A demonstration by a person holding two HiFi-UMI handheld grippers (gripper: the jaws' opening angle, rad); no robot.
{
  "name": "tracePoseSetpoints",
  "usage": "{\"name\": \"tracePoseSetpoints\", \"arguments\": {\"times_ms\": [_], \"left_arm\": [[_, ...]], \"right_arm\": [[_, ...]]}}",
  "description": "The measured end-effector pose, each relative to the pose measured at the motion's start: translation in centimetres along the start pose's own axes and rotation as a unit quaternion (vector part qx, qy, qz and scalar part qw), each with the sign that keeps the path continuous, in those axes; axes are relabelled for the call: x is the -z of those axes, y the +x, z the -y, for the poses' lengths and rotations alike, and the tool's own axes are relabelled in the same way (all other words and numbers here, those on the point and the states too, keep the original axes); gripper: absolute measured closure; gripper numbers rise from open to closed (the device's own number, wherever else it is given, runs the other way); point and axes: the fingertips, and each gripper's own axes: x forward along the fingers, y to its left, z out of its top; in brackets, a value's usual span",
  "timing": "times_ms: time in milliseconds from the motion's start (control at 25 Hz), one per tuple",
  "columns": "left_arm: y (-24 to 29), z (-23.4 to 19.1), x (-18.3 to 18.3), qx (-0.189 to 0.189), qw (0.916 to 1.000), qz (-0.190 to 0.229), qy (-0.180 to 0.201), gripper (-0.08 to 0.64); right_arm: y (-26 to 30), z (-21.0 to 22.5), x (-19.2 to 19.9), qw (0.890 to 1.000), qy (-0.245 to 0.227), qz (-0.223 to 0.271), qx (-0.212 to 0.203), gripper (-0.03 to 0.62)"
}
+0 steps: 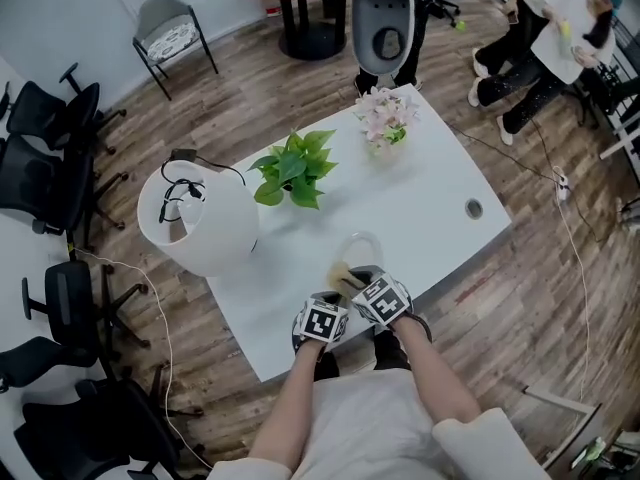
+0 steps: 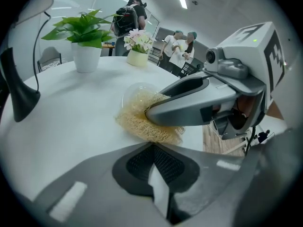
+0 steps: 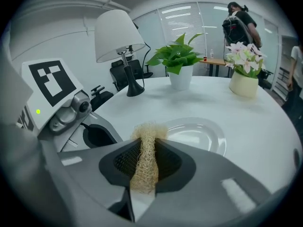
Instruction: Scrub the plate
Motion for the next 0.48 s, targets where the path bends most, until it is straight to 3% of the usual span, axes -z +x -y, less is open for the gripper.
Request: {"name": "tracePoseSetpoints", "arguments": {"times_ms": [120, 320, 480], "left_arm": [[0.3, -0.3, 0.1, 0.001, 0.9999, -0.003, 0.016, 0.559], [0.0, -0.9, 0.8, -0.003, 0.9998, -0.005, 0.018, 0.559], [-0.2, -0.2, 0.7, 0.001, 0.9996, -0.005, 0.026, 0.559]], "right_arm": [[0.2, 0.2, 0.1, 1.0, 0.022, 0.004, -0.002, 0.492], [-0.2, -0.5, -0.4, 0.994, 0.09, 0.034, -0.043, 0.491], [-3.1, 1.3, -0.2, 0.987, 0.139, 0.083, -0.013, 0.489]]}}
